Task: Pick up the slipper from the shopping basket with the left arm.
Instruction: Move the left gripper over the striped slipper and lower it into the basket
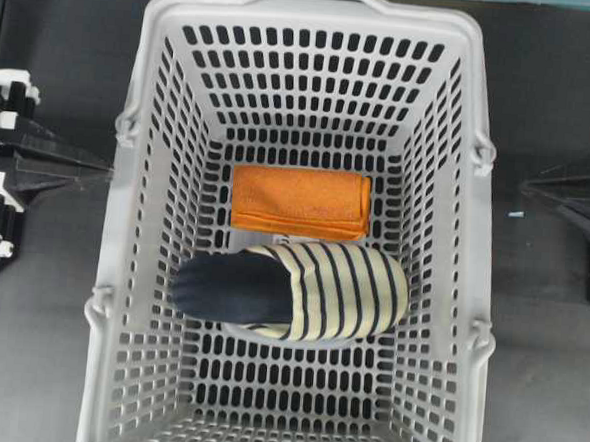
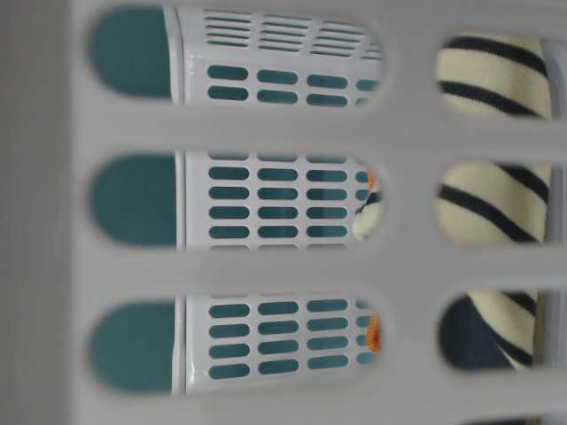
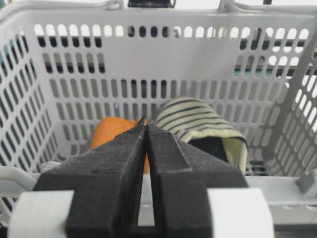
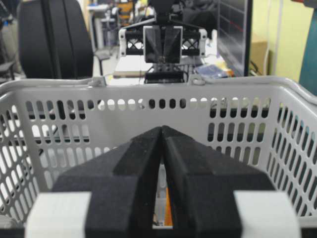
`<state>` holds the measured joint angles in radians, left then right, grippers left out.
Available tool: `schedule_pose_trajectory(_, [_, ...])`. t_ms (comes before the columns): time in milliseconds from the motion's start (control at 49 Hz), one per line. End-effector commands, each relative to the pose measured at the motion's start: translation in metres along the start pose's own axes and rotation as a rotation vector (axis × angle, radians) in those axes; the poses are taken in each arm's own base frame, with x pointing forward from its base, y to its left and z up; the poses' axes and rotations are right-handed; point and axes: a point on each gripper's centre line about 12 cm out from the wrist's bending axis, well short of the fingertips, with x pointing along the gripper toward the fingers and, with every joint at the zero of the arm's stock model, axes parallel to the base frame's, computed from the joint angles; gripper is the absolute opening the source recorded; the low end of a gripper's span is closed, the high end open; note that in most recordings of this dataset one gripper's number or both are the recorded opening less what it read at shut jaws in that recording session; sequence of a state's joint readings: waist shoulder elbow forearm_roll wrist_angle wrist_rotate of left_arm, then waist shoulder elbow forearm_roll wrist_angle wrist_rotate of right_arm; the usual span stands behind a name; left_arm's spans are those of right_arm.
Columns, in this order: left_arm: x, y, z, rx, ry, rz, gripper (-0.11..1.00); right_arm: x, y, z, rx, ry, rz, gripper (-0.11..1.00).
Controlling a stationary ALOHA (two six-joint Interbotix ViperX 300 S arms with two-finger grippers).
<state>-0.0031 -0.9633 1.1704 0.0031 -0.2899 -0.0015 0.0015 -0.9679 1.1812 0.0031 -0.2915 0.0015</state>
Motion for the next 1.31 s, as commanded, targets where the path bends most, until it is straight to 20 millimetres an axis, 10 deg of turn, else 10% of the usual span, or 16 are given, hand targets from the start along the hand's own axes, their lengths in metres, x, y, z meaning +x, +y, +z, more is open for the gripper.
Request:
schedule_pose_trajectory(0, [0.004,-0.003,0.034,0.024,-0.051,-0.02,0.06,0.002,-0.001,0.009,0.009,-0.026,-0.003,0.0])
schedule_pose_trajectory(572, [0.101,-0.018,0.09,0.033,0.424,-0.056,0.0,-0.02,0.0,0.013,0.055,0.086,-0.006,0.0])
schedule_pose_trajectory(1287, [0.251,-0.068,0.026,0.006,1.042,-0.069,0.04,-0.024,0.001,0.01,0.063,0.109,0.005,0.0])
